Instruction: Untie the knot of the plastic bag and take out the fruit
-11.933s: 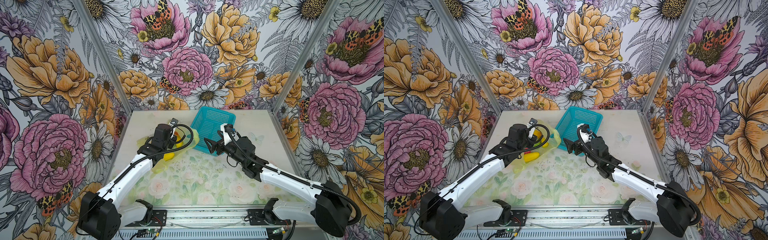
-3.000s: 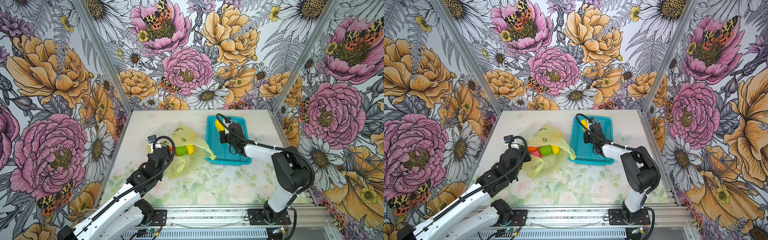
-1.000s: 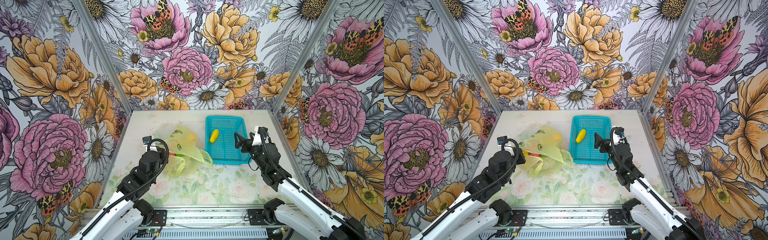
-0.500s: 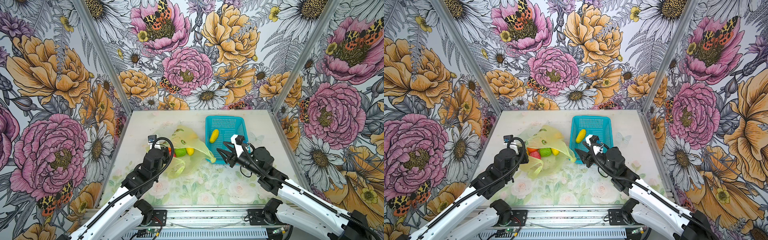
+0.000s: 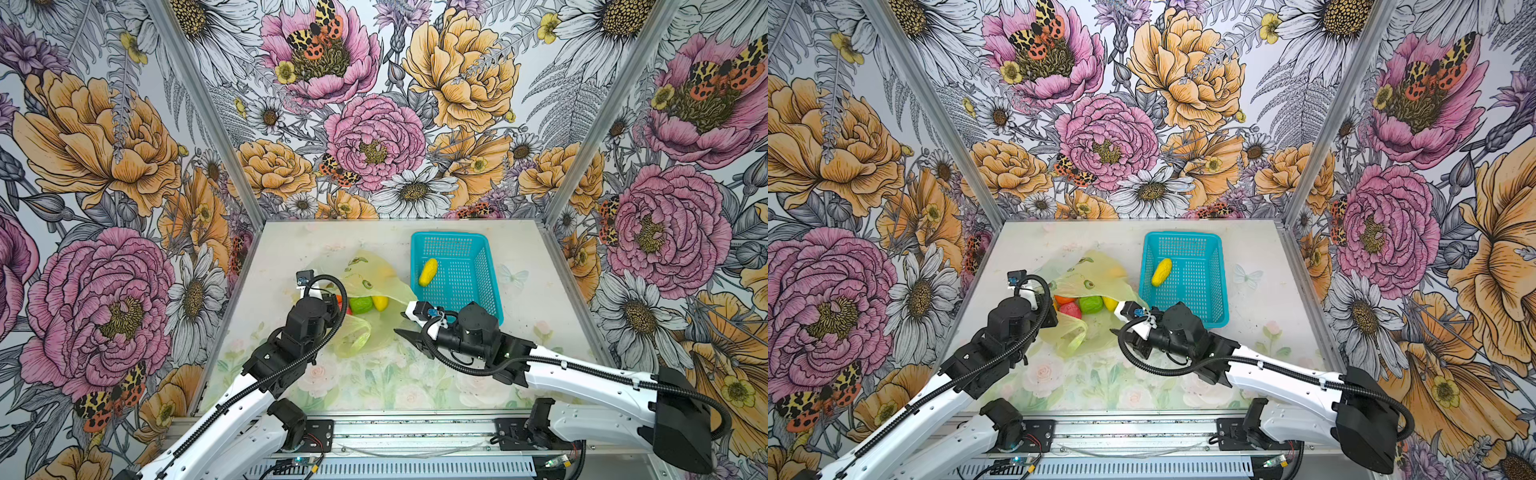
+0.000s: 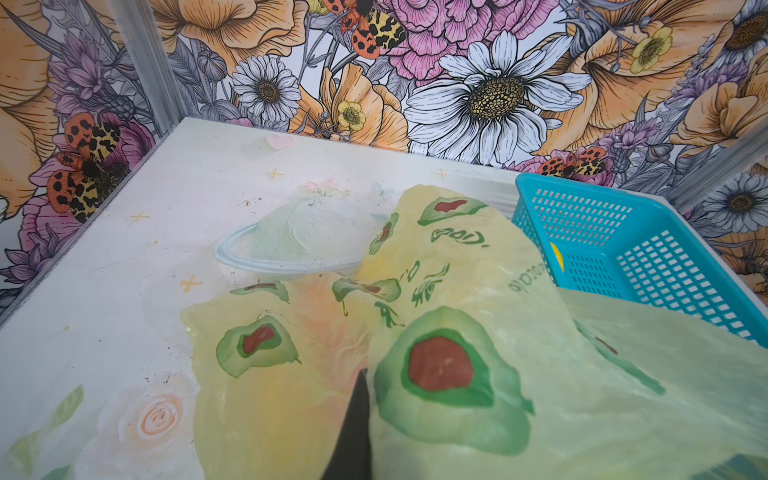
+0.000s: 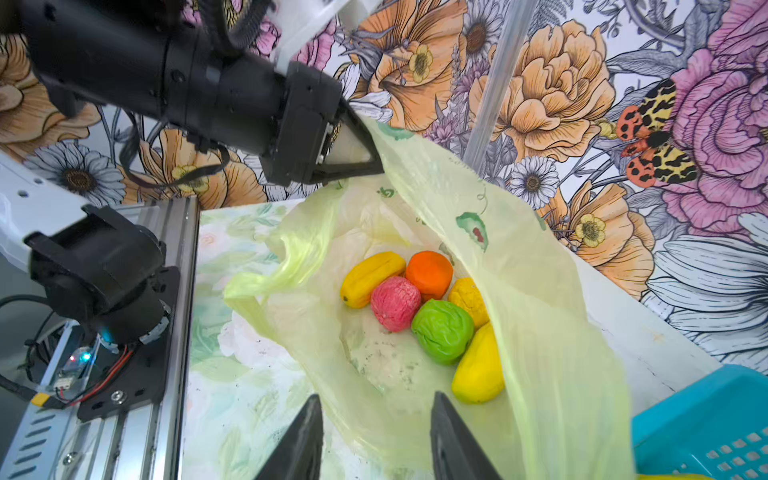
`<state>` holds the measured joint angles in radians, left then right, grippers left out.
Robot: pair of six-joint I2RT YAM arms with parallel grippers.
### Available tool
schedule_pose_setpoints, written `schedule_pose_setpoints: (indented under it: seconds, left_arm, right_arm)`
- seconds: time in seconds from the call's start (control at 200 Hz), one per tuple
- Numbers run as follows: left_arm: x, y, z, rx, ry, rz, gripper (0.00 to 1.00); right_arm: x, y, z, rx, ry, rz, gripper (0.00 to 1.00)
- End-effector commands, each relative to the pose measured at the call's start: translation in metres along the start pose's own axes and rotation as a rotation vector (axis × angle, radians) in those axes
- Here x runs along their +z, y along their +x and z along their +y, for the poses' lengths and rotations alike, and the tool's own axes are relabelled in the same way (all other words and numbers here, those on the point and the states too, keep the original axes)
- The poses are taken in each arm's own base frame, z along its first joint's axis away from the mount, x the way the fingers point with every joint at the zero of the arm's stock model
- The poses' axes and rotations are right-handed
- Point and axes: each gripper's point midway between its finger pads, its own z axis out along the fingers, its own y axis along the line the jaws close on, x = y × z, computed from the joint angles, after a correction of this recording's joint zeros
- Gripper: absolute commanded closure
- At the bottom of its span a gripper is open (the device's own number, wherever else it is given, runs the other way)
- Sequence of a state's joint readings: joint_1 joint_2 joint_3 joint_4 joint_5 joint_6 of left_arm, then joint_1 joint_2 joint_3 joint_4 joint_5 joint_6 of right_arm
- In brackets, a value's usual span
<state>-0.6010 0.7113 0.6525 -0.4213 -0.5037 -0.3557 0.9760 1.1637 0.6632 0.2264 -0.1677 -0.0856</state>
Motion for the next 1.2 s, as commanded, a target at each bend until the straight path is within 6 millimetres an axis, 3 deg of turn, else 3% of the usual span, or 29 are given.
schedule_pose_setpoints:
  seconds: [0.0, 0.265, 0.33, 0.63, 0.751, 0.961, 1.106, 1.196]
  left_arm:
    - [-0.002, -0.007, -0.01, 0.003, 0.043, -0.012, 1.0]
    - [-0.005, -0.008, -0.011, 0.001, 0.056, -0.015, 1.0]
    - [-0.005, -0.008, -0.01, -0.001, 0.053, -0.018, 1.0]
    - [-0.007, -0.009, -0.011, -0.001, 0.059, -0.023, 1.0]
    - [-0.007, -0.009, -0.011, -0.004, 0.062, -0.025, 1.0]
    - [-0.007, -0.009, -0.012, -0.003, 0.068, -0.023, 1.0]
    - [-0.007, -0.009, -0.013, -0.002, 0.072, -0.022, 1.0]
    - [-0.007, -0.009, -0.014, -0.001, 0.076, -0.021, 1.0]
  right_arm:
    - [0.018, -0.001, 0.002, -0.068, -0.02, 0.007, 0.57]
    - [0.067, 0.039, -0.019, -0.098, 0.052, 0.158, 0.58]
    - [0.079, 0.048, -0.023, -0.095, 0.067, 0.2, 0.63]
    - [0.126, 0.071, -0.039, -0.081, 0.111, 0.296, 0.66]
    - [0.146, 0.083, -0.048, -0.073, 0.15, 0.319, 0.54]
    - [0.182, 0.101, -0.083, -0.02, 0.292, 0.399, 0.41]
    - [0.194, 0.113, -0.099, 0.012, 0.354, 0.423, 0.27]
    - [0.201, 0.118, -0.1, 0.019, 0.354, 0.438, 0.24]
